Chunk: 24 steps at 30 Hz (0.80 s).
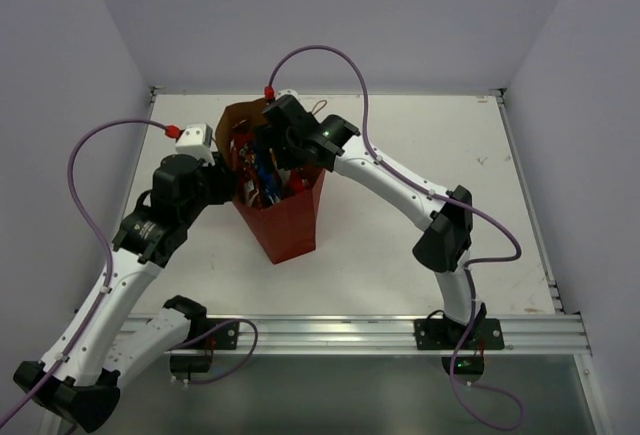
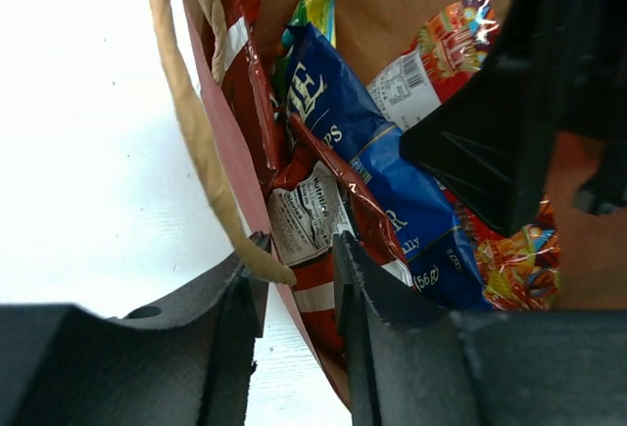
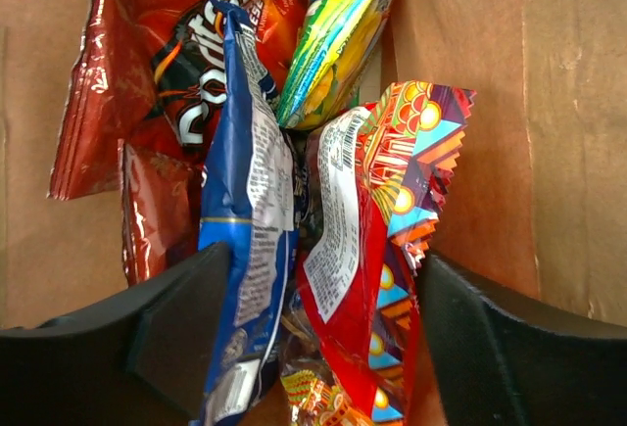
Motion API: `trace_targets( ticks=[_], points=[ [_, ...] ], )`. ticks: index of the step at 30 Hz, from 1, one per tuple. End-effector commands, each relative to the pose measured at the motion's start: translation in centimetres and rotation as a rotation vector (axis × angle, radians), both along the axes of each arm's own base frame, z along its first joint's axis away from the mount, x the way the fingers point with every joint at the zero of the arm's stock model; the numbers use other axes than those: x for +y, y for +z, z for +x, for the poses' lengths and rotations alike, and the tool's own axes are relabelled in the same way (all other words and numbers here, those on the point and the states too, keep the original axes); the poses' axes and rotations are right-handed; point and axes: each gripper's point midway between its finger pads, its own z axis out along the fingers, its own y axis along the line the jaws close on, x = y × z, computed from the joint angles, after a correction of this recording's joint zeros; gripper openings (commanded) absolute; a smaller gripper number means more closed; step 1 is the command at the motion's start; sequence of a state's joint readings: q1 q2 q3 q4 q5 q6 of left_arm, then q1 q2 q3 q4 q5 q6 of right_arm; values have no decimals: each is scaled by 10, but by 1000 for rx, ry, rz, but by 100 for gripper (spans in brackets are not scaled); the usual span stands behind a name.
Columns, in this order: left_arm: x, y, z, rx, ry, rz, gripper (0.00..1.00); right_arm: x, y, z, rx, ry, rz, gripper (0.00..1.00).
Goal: Take the snacks out of the paper bag
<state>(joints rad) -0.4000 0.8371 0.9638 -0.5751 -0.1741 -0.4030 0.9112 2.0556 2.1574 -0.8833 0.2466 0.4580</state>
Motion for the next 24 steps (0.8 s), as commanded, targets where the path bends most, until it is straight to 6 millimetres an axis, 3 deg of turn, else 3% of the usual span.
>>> trace_targets(
  ticks=[1, 6, 9, 17, 24],
  points=[
    [-5, 34, 1, -89, -36, -25, 39, -6, -2, 6, 3, -44, -11, 76],
    [-2, 46, 0, -124, -38, -10, 44, -6, 9, 6, -21, -38, 0, 47],
    [0, 52, -1, -143, -43, 5, 48, -7, 18, 6, -33, -38, 16, 37],
    [3, 66, -5, -191, -49, 12, 54, -10, 39, 2, -48, -41, 63, 55],
    [12, 87, -13, -257, -22, 7, 55, -14, 49, 3, -61, -59, 84, 57]
  ],
)
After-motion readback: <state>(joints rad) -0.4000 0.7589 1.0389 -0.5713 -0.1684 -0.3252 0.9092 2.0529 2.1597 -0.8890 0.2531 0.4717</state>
